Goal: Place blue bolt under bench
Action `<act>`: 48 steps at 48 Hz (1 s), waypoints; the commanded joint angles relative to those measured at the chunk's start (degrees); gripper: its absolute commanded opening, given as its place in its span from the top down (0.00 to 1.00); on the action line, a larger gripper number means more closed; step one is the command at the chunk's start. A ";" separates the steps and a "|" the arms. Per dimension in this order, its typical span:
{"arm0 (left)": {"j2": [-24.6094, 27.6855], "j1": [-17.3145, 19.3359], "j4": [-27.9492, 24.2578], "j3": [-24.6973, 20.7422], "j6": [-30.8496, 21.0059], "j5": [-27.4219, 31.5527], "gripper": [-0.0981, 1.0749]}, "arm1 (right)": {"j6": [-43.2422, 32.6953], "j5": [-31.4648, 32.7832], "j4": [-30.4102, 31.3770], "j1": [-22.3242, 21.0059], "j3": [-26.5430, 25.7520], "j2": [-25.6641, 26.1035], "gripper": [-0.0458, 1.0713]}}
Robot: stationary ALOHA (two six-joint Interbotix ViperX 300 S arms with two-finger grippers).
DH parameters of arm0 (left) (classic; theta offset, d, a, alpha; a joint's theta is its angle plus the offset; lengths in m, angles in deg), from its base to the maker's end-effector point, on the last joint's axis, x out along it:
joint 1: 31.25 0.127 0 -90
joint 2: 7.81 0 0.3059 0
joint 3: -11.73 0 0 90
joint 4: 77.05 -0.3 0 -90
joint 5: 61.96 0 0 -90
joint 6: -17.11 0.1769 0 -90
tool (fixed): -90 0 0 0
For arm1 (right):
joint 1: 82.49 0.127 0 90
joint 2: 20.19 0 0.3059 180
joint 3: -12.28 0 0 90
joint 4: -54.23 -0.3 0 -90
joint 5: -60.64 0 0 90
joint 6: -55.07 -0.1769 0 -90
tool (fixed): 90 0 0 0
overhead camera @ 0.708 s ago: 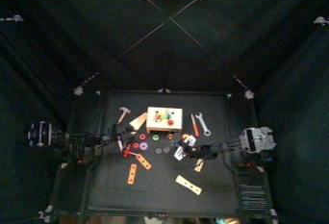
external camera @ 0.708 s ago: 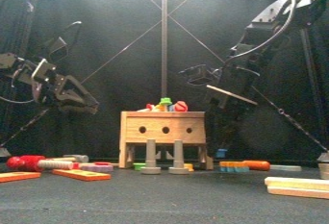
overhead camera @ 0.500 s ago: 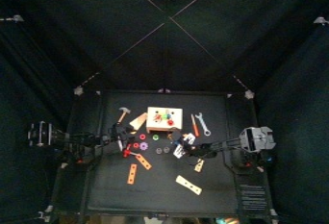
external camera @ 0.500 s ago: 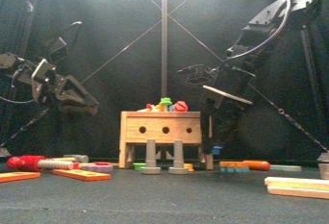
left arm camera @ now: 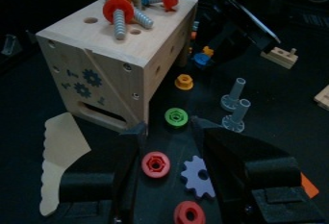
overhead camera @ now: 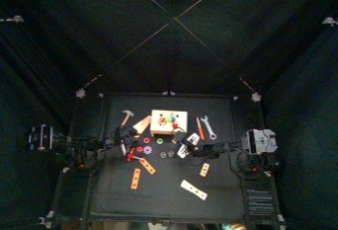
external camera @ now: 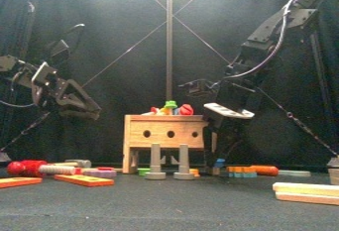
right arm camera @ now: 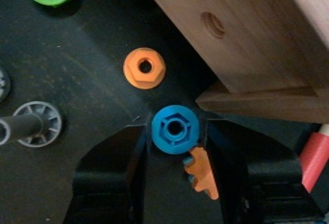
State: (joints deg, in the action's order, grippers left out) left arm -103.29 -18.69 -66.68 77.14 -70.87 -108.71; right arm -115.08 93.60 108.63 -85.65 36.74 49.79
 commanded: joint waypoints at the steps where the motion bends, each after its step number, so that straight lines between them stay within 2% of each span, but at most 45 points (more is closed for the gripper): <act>1: -0.18 0.26 0.09 -0.44 0.00 0.26 0.22 | 0.18 -0.44 0.44 -0.53 -1.41 0.79 0.32; 14: -0.18 0.18 0.09 -0.44 0.00 0.70 0.22 | 0.18 -0.79 0.97 -0.88 -1.49 0.00 0.19; 32: -0.18 0.18 0.09 -0.44 0.00 0.70 0.22 | 0.18 -0.53 0.97 -0.35 -1.76 1.93 0.19; 48: -0.18 -0.09 -0.88 -0.53 0.00 0.88 0.22 | -0.09 -0.53 0.79 4.13 -3.87 3.43 0.19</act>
State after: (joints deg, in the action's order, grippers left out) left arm -103.29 -18.69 -66.77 77.23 -70.87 -107.66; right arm -115.08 92.99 109.33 -82.40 34.28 51.02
